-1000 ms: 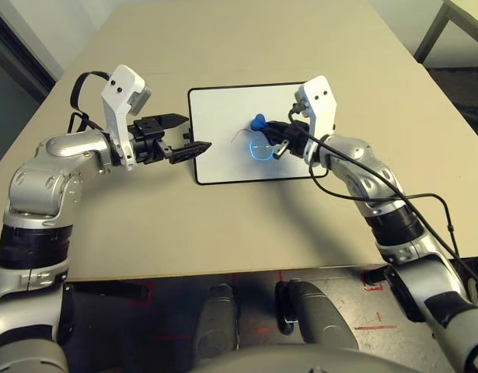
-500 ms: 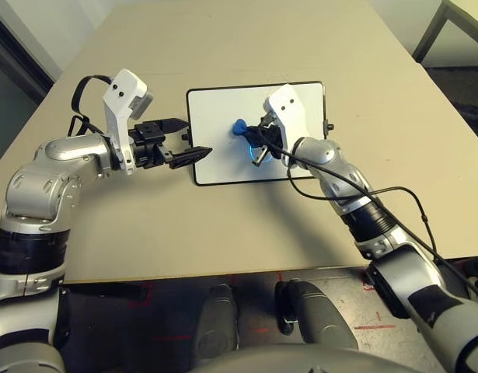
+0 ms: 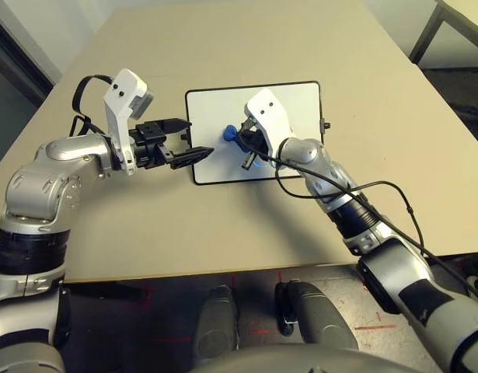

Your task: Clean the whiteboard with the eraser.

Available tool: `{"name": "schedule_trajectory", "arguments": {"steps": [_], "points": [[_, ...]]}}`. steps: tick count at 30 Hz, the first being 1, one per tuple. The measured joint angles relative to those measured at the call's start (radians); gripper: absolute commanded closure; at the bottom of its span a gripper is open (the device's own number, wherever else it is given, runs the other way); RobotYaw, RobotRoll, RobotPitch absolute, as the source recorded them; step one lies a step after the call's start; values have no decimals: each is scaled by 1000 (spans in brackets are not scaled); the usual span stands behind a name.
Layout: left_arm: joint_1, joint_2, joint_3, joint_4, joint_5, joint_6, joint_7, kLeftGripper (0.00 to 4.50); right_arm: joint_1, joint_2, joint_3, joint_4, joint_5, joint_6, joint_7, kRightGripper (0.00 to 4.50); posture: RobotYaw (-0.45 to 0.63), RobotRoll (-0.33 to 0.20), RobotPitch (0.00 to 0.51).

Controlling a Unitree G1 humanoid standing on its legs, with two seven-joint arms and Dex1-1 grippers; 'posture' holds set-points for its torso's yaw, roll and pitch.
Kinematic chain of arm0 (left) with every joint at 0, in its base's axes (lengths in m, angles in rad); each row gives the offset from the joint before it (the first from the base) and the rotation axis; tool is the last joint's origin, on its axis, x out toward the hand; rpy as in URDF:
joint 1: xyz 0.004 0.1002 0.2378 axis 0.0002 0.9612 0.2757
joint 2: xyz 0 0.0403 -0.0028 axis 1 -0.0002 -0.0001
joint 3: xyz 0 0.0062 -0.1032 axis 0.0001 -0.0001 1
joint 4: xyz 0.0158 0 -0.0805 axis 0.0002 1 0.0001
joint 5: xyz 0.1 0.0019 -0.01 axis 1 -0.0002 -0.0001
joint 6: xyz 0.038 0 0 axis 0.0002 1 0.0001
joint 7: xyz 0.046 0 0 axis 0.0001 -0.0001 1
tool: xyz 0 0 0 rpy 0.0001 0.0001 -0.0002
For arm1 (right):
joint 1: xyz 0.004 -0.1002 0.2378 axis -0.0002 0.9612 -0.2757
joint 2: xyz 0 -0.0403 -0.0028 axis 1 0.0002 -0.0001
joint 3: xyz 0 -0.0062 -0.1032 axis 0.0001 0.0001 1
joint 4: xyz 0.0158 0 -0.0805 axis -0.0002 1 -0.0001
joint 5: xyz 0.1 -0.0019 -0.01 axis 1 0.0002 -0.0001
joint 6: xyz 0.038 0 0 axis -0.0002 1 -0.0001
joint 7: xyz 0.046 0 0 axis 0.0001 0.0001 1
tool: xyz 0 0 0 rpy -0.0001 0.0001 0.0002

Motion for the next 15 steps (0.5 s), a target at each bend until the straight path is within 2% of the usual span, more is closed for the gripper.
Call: {"name": "schedule_trajectory", "arguments": {"steps": [7,15], "points": [[3,0,-1,0,0,5,-1,0,-24,8,-24,-75,-4,112,-21,4499,-47,0,145],[3,0,-2,-2,-4,16,-2,0,51,38,56,-168,-3,187,47,4499,-34,0,155]]}}
